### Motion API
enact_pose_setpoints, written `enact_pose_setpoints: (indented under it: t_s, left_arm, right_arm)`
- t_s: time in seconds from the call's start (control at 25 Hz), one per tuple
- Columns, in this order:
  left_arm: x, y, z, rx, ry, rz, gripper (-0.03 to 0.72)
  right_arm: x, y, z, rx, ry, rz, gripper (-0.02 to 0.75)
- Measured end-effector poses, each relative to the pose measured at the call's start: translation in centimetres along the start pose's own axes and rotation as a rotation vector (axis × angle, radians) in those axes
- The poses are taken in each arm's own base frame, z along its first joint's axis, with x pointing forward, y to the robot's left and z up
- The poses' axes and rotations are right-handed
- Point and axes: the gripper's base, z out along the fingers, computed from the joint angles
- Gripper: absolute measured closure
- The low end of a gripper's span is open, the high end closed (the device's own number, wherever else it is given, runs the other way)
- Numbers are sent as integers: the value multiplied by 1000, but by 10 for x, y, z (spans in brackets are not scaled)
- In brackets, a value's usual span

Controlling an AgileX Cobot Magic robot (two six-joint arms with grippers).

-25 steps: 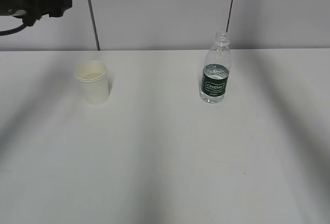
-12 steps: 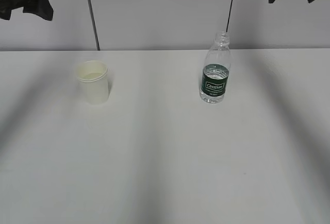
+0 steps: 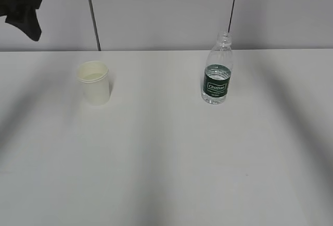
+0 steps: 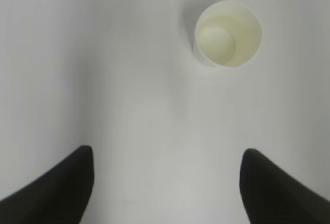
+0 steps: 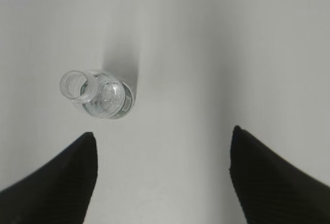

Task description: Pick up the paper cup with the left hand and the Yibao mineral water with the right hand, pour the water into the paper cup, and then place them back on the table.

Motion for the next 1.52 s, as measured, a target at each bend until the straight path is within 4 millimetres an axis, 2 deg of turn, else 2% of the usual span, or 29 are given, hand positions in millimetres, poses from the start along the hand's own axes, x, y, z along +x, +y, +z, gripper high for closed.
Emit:
enact_pose_setpoints:
  t_s: [0.16, 0.2, 0.28, 0.32, 0.36, 0.48, 0.52, 0.68, 0.76, 0.8, 0.92, 1.08, 1.12, 1.32, 1.4, 1.44, 1.48, 1.52]
  left_arm:
    - [7, 0, 0, 5, 83, -7, 165]
    - [9, -1, 0, 7, 99, -8, 165]
    - [10, -1, 0, 9, 111, -9, 165]
    - [10, -1, -1, 9, 112, -10, 165]
    - [10, -1, -1, 10, 114, -10, 165]
    - [10, -1, -4, 16, 107, -12, 166]
    - [11, -1, -6, 16, 101, -13, 166]
    - [13, 0, -21, 21, 65, -15, 167]
    - [18, 1, -30, 24, 46, -18, 167]
    - [23, 2, -32, 24, 49, -20, 167]
    - [43, 4, -41, 24, 55, -23, 167]
    - [75, 8, -54, 23, 59, -23, 168]
    - [82, 9, -57, 23, 57, -23, 168]
    - [119, 14, -73, 27, 29, -24, 168]
    - [133, 16, -80, 28, 10, -25, 168]
    - [140, 17, -84, 29, -3, -26, 168]
    - [147, 18, -88, 31, -19, -27, 168]
    - [153, 18, -91, 32, -30, -27, 168]
  right_arm:
    - [16, -2, -13, -6, 14, -4, 152]
    - [24, -3, -22, -7, 11, -8, 152]
    - [24, -3, -22, -7, 11, -8, 152]
    - [38, -5, -34, -8, 12, -10, 152]
    - [45, -6, -38, -7, 19, -10, 152]
    - [45, -6, -38, -7, 19, -10, 152]
    - [70, -9, -48, -5, 41, -10, 152]
    - [85, -11, -44, -7, 81, -8, 153]
    - [85, -11, -44, -7, 81, -8, 153]
    - [97, -12, -46, -11, 97, -6, 152]
    - [106, -13, -52, -11, 95, -6, 153]
    - [106, -13, -52, -11, 95, -6, 153]
    - [133, -17, -67, -13, 85, -22, 152]
    - [161, -21, -85, -17, 51, -25, 152]
    - [169, -22, -89, -18, 42, -25, 152]
    - [172, -22, -85, -16, 61, -26, 152]
    - [187, -24, -97, -25, 24, -23, 153]
    - [192, -25, -100, -26, 15, -23, 153]
